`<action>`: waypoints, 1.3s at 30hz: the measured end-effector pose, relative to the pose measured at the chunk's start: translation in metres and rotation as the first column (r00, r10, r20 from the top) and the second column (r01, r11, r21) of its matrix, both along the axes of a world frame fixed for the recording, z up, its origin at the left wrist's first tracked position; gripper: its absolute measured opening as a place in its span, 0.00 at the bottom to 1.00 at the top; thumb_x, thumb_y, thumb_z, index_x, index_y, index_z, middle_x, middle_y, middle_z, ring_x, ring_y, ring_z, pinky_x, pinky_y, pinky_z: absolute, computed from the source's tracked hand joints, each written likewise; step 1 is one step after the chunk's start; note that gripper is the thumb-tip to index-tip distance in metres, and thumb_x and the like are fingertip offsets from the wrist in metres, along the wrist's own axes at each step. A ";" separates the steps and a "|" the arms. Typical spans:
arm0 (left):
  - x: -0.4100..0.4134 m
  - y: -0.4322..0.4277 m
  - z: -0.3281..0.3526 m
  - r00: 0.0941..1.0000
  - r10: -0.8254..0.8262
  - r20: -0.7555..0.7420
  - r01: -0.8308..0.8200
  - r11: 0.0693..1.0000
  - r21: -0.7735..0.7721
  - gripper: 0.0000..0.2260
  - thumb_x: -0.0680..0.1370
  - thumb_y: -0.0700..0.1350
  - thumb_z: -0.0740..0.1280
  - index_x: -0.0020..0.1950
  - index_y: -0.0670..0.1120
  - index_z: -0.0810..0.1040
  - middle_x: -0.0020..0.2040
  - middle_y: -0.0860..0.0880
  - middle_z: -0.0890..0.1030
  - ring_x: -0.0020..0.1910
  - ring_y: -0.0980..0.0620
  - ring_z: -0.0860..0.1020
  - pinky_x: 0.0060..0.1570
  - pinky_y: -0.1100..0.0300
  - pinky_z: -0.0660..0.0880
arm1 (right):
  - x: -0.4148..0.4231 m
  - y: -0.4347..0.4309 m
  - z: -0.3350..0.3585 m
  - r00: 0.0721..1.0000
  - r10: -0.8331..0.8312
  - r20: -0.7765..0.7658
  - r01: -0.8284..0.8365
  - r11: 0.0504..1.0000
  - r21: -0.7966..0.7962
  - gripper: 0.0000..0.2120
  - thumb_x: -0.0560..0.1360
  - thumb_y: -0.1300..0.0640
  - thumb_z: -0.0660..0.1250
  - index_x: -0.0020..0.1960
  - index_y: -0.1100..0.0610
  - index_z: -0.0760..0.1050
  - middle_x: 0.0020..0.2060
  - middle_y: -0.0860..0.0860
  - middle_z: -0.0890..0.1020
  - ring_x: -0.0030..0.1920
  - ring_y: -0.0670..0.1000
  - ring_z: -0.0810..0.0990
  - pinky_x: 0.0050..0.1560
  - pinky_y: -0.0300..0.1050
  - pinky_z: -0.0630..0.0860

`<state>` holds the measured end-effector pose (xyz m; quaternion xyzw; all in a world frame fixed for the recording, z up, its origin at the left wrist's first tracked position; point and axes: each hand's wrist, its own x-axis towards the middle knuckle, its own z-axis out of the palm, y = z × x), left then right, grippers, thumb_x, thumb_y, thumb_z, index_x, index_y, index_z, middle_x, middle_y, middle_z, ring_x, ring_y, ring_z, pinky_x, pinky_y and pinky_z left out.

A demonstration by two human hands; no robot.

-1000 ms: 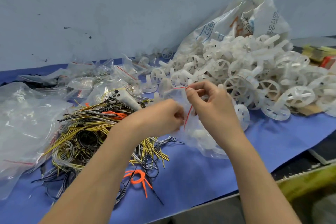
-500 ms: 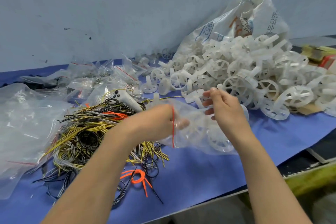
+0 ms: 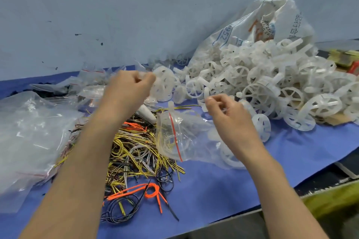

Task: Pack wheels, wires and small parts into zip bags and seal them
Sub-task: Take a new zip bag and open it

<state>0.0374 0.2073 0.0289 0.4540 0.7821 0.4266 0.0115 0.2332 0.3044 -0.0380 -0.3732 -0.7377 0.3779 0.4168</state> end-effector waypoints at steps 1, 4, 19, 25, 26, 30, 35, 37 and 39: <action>0.002 0.016 -0.009 0.999 0.000 -0.037 -0.001 1.000 -0.021 0.15 0.76 0.54 0.59 0.40 0.46 0.80 0.38 0.46 0.83 0.37 0.44 0.79 0.38 0.50 0.76 | -0.003 -0.007 0.003 0.999 0.025 0.021 -0.025 0.999 0.034 0.09 0.78 0.41 0.63 0.45 0.45 0.78 0.39 0.42 0.81 0.42 0.39 0.78 0.42 0.41 0.71; 0.004 0.075 -0.031 0.987 -0.069 -0.142 0.037 0.975 -0.219 0.10 0.76 0.49 0.59 0.40 0.46 0.75 0.40 0.45 0.80 0.41 0.43 0.77 0.40 0.54 0.73 | -0.014 -0.023 0.010 0.987 0.107 0.118 -0.117 0.990 0.083 0.13 0.75 0.36 0.63 0.48 0.44 0.78 0.35 0.43 0.78 0.38 0.41 0.75 0.38 0.40 0.68; -0.018 0.116 -0.032 0.988 -0.102 -0.115 0.072 0.969 -0.237 0.14 0.81 0.50 0.61 0.62 0.46 0.78 0.53 0.48 0.82 0.50 0.51 0.79 0.50 0.59 0.74 | -0.025 -0.022 0.010 0.938 0.261 0.230 -0.302 0.938 0.168 0.09 0.78 0.47 0.60 0.53 0.43 0.78 0.38 0.44 0.75 0.35 0.40 0.71 0.41 0.45 0.68; -0.034 -0.031 -0.006 0.995 0.097 -0.022 -0.095 0.992 0.089 0.08 0.80 0.47 0.61 0.50 0.53 0.80 0.42 0.55 0.82 0.40 0.58 0.79 0.39 0.62 0.74 | -0.034 -0.039 0.014 0.894 0.306 0.327 -0.403 0.869 0.288 0.24 0.76 0.68 0.58 0.56 0.42 0.81 0.57 0.47 0.74 0.55 0.51 0.72 0.59 0.52 0.70; -0.035 -0.051 -0.012 0.991 0.131 -0.006 -0.130 0.989 0.077 0.07 0.80 0.47 0.62 0.50 0.53 0.80 0.43 0.55 0.82 0.42 0.58 0.80 0.40 0.62 0.75 | -0.035 -0.043 0.014 0.887 0.283 0.364 -0.404 0.858 0.318 0.25 0.75 0.69 0.58 0.55 0.42 0.82 0.60 0.48 0.74 0.57 0.53 0.72 0.61 0.52 0.69; -0.039 -0.090 -0.038 0.981 0.182 -0.063 -0.185 0.981 -0.054 0.08 0.81 0.48 0.62 0.53 0.53 0.81 0.41 0.57 0.80 0.38 0.60 0.77 0.34 0.65 0.69 | -0.039 -0.056 0.010 0.885 0.202 0.420 -0.371 0.852 0.371 0.23 0.72 0.62 0.51 0.48 0.46 0.83 0.63 0.51 0.76 0.58 0.58 0.73 0.60 0.55 0.69; -0.039 -0.102 -0.049 0.942 0.147 -0.302 -0.166 0.986 -0.036 0.08 0.81 0.45 0.63 0.54 0.52 0.80 0.47 0.56 0.80 0.47 0.54 0.76 0.50 0.54 0.74 | -0.043 -0.059 0.000 0.927 0.130 0.352 -0.254 0.908 0.334 0.14 0.77 0.61 0.59 0.45 0.49 0.82 0.59 0.49 0.76 0.58 0.56 0.73 0.60 0.54 0.69; -0.039 -0.107 -0.053 0.916 0.117 -0.384 -0.131 0.991 -0.011 0.06 0.79 0.45 0.64 0.52 0.54 0.79 0.46 0.57 0.78 0.47 0.54 0.74 0.48 0.54 0.74 | -0.044 -0.058 0.000 0.940 0.103 0.324 -0.207 0.929 0.307 0.11 0.78 0.57 0.60 0.46 0.48 0.81 0.56 0.47 0.76 0.57 0.53 0.73 0.60 0.53 0.69; -0.036 -0.112 -0.059 0.898 0.065 -0.434 -0.094 0.994 -0.047 0.05 0.78 0.46 0.64 0.50 0.56 0.77 0.45 0.59 0.78 0.44 0.56 0.75 0.42 0.56 0.74 | -0.045 -0.056 0.001 0.944 0.092 0.316 -0.190 0.936 0.295 0.10 0.78 0.54 0.61 0.47 0.47 0.80 0.54 0.46 0.76 0.55 0.52 0.72 0.59 0.53 0.70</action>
